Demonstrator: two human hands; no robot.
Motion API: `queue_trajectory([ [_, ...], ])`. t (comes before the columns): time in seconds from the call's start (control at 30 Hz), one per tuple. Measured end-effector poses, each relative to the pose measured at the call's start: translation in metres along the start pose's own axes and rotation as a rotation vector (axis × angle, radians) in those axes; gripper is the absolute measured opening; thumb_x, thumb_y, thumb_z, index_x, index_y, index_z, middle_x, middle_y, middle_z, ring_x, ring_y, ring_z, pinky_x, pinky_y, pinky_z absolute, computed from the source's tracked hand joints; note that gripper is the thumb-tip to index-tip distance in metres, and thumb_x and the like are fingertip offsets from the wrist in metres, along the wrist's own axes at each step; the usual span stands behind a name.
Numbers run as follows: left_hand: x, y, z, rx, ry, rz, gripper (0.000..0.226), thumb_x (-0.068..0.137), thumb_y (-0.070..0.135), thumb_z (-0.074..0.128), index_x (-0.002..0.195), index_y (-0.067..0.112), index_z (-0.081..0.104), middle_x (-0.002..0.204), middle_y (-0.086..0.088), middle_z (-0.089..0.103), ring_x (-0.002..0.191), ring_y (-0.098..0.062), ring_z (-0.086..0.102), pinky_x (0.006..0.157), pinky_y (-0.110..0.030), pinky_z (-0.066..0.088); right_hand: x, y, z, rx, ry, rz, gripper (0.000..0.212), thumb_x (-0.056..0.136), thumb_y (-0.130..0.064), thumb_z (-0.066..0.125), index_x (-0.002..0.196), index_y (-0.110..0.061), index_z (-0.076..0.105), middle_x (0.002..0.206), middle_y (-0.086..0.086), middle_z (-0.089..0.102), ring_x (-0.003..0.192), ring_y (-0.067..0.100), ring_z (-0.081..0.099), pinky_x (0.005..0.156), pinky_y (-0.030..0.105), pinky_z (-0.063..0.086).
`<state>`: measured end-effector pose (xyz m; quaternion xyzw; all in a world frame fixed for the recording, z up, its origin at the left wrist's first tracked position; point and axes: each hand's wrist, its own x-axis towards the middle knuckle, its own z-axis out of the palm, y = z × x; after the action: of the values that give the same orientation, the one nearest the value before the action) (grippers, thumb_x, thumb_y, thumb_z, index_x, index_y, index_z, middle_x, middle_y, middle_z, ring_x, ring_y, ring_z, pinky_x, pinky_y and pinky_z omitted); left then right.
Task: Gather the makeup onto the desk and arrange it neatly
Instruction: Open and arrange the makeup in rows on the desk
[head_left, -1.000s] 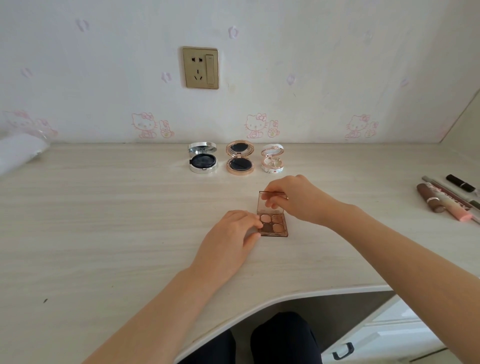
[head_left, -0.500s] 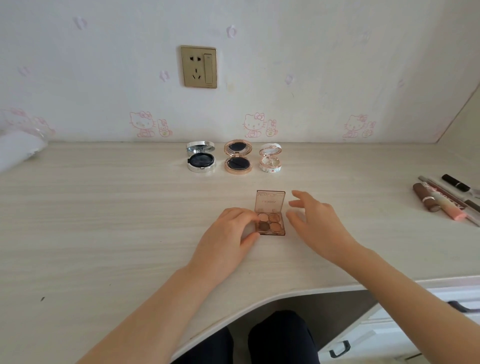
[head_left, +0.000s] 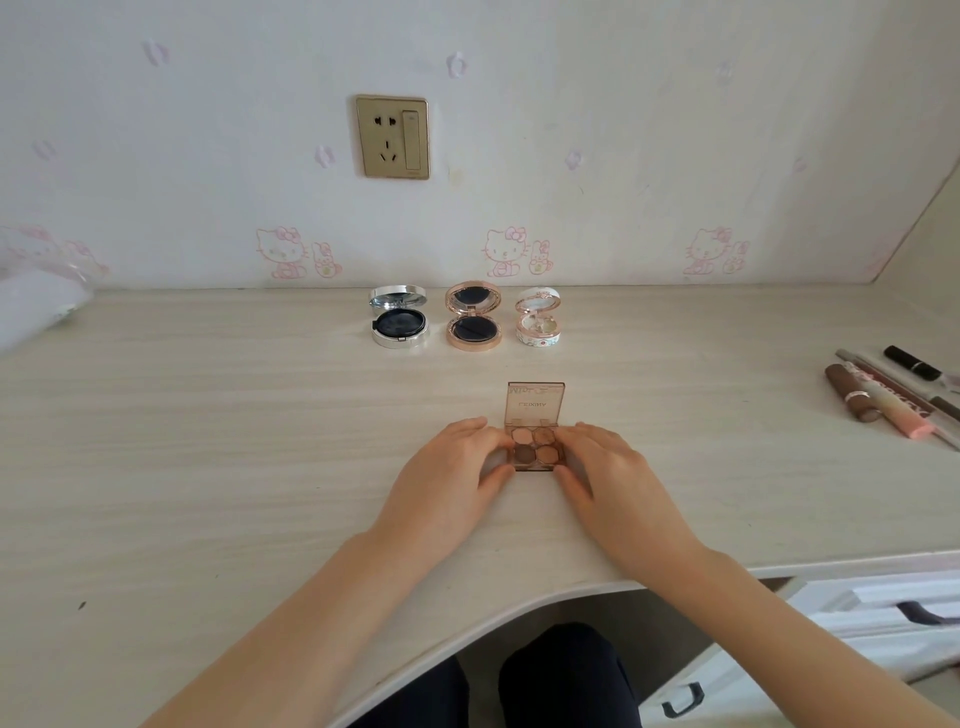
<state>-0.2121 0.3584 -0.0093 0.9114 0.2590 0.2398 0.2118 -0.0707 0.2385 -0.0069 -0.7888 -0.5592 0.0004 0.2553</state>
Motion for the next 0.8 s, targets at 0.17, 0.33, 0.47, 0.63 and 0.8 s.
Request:
queue_trajectory([
  [0.17, 0.009, -0.013, -0.014, 0.058, -0.053, 0.001, 0.028, 0.092, 0.025, 0.058, 0.119, 0.029, 0.062, 0.129, 0.006, 0.059, 0.135, -0.006, 0.037, 0.106, -0.028, 0.036, 0.013, -0.008, 0.005, 0.012, -0.009, -0.029, 0.038, 0.094, -0.014, 0.053, 0.132, -0.011, 0.053, 0.130, 0.002, 0.058, 0.124, 0.020, 0.046, 0.104, 0.023, 0.033],
  [0.33, 0.010, -0.037, -0.031, 0.066, -0.031, -0.053, 0.027, 0.090, 0.022, 0.062, 0.116, 0.026, 0.066, 0.126, 0.000, 0.062, 0.128, -0.013, 0.048, 0.102, -0.033, 0.040, 0.040, -0.027, 0.019, 0.022, -0.048, -0.051, 0.034, 0.094, -0.014, 0.050, 0.127, -0.014, 0.056, 0.126, 0.001, 0.060, 0.120, 0.023, 0.047, 0.100, 0.029, 0.039],
  [0.47, 0.011, -0.056, -0.046, 0.076, 0.027, -0.095, 0.026, 0.088, 0.017, 0.064, 0.114, 0.020, 0.068, 0.116, 0.000, 0.066, 0.115, -0.017, 0.056, 0.095, -0.027, 0.042, 0.066, -0.047, 0.033, 0.026, -0.097, -0.053, 0.031, 0.094, -0.015, 0.047, 0.124, -0.014, 0.056, 0.125, 0.001, 0.058, 0.120, 0.023, 0.044, 0.097, 0.032, 0.039],
  [0.63, 0.017, -0.082, -0.058, 0.053, 0.072, -0.157, 0.025, 0.089, 0.015, 0.063, 0.112, 0.022, 0.067, 0.111, 0.003, 0.069, 0.104, -0.018, 0.062, 0.089, -0.030, 0.046, 0.096, -0.065, 0.050, 0.014, -0.122, -0.069, 0.031, 0.094, -0.016, 0.047, 0.124, -0.012, 0.055, 0.125, 0.003, 0.058, 0.121, 0.023, 0.043, 0.095, 0.034, 0.040],
  [0.8, 0.028, -0.101, -0.062, 0.050, 0.119, -0.185, 0.025, 0.088, 0.013, 0.063, 0.111, 0.020, 0.068, 0.110, 0.000, 0.070, 0.103, -0.021, 0.063, 0.090, -0.034, 0.048, 0.119, -0.074, 0.061, -0.007, -0.148, -0.071, 0.029, 0.095, -0.017, 0.047, 0.122, -0.009, 0.055, 0.124, 0.007, 0.057, 0.121, 0.026, 0.043, 0.095, 0.036, 0.040],
])
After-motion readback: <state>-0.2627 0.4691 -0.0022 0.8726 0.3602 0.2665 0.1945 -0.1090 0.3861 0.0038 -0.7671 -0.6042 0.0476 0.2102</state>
